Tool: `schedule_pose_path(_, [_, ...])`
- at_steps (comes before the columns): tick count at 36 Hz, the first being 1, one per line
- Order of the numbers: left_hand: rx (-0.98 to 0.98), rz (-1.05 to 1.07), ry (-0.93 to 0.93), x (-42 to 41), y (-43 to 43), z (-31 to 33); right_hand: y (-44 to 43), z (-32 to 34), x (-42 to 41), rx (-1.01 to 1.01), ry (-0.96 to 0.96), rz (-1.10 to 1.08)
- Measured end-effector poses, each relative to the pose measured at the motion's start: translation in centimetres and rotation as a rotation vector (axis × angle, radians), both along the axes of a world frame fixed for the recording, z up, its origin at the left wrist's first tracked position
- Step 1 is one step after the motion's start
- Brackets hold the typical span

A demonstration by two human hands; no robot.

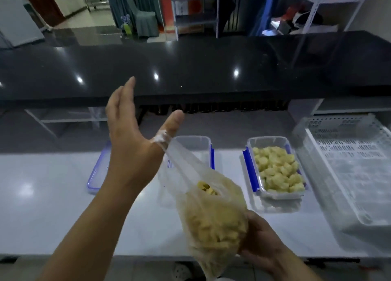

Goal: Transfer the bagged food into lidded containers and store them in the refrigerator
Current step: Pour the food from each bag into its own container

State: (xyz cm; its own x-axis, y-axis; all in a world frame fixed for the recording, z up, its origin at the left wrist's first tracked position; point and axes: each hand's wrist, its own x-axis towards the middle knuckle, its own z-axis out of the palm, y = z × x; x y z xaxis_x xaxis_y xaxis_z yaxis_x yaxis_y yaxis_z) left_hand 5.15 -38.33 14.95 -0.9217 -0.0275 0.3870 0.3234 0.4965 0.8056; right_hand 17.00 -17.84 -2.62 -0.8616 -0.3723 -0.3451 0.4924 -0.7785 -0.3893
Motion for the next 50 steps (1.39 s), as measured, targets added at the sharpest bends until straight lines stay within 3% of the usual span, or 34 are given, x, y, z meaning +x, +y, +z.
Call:
schedule_pose_path(4, [-0.026, 0.043, -0.029, -4.0, -2.0, -1.8, -0.1, 0.1, -3.6, 0.221, 0.038, -0.027])
schedule_pose_path(10, [-0.032, 0.126, -0.087, -8.3, -4.9, -6.7, 1.9, 1.8, -8.3, 0.633, 0.055, -0.269])
schedule_pose_path(17, [-0.120, 0.129, -0.155, -10.4, -4.3, -12.5, 4.7, 4.1, -10.9, 0.904, 0.190, -0.391])
schedule_pose_path(24, [-0.221, 0.010, -0.258, -11.5, -3.0, -17.0, 5.7, 2.8, -10.5, 1.096, 0.134, -0.435])
schedule_pose_path(31, [-0.181, -0.112, -0.382, -12.2, -2.6, -18.0, 5.1, 2.5, -10.3, 1.208, 0.133, -0.509])
schedule_pose_path(37, [-0.139, -0.136, -0.377, -12.7, -1.9, -18.5, 5.6, 4.5, -10.7, 1.373, 0.270, -0.587])
schedule_pose_path(41, [-0.169, -0.141, -0.432, -12.5, -1.6, -19.3, 5.1, 5.3, -11.4, 1.537, 0.331, -0.502])
schedule_pose_path(46, [-0.057, -0.101, -0.436, -12.3, -1.3, -19.4, 5.3, 6.3, -12.4, 1.560, 0.428, -0.526])
schedule_pose_path(50, [-0.108, -0.091, -0.464, -12.7, -1.2, -19.7, 5.1, 6.1, -12.9, 1.647, 0.426, -0.370])
